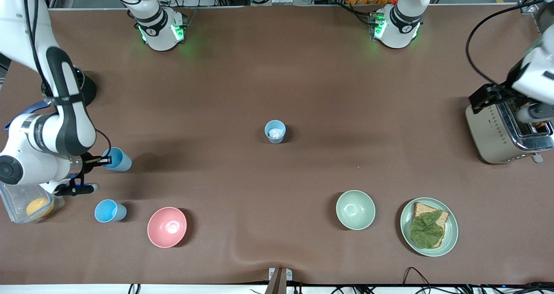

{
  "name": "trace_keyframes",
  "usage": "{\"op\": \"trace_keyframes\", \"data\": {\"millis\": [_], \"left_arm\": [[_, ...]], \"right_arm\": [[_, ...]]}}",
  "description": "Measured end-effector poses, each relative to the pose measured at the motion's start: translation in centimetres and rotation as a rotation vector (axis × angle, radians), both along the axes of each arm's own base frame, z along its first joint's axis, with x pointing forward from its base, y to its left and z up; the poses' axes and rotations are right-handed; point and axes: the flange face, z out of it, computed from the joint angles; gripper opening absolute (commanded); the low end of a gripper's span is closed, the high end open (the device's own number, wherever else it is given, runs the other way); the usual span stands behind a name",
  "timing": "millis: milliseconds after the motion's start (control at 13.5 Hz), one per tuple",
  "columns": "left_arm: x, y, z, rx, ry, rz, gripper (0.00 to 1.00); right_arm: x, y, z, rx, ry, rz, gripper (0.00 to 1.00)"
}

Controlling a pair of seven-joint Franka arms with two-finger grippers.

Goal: Stack blue cups with both arms
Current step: 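Carry the held blue cup with the right gripper onto the center cup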

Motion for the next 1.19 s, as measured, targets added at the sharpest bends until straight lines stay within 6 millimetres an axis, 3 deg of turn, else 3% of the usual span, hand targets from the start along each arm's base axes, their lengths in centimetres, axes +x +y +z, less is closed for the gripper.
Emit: {"op": "trace_keyframes", "data": {"millis": [148,222,593,963,1037,1185], "left_arm": [[-0.2,2.4,0.3,-0.041,0.003,0.003,1.00],[-0.2,2.7,0.3,-0.046,0.007,0.003,1.00],[-0.5,1.6,0.0,-0.046,0.035,-0.015,1.00],[-0.5,0.8,-0.1,-0.048,0.039,-0.029,1.00],[-0.5,0.8,-0.1,-0.048,0.040,-0.029,1.00],[-0.5,0.8,-0.1,-0.048,0.040,-0.027,1.00]], "right_arm": [[-0.3,5.3,2.7,0.059,0.006,-0.044,0.00],[-0.4,8.1,3.1,0.084,0.016,-0.077,0.00],[-3.0,22.3,2.3,0.070,0.115,-0.262,0.00],[-7.9,38.9,4.0,0.026,0.112,-0.441,0.00],[-9.1,41.4,4.1,0.013,0.104,-0.469,0.00],[-10.3,44.1,4.0,-0.001,0.097,-0.507,0.00]]}}
